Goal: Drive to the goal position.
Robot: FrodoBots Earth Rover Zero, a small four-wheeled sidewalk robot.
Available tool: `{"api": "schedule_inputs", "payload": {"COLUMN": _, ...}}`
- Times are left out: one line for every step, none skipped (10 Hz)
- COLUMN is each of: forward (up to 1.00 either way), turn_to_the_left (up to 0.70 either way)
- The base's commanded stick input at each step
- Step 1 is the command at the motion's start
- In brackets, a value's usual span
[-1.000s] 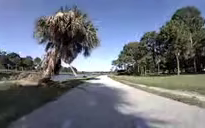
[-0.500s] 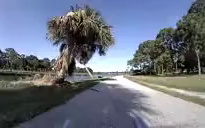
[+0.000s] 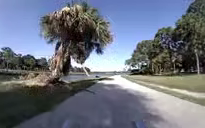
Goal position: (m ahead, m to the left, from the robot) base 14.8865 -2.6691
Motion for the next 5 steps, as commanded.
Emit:
{"api": "schedule_inputs", "payload": {"forward": 0.70, "turn_to_the_left": 0.00}}
{"api": "schedule_inputs", "payload": {"forward": 0.70, "turn_to_the_left": 0.00}}
{"api": "schedule_inputs", "payload": {"forward": 0.70, "turn_to_the_left": 0.00}}
{"api": "schedule_inputs", "payload": {"forward": 0.70, "turn_to_the_left": 0.00}}
{"api": "schedule_inputs", "payload": {"forward": 0.70, "turn_to_the_left": 0.00}}
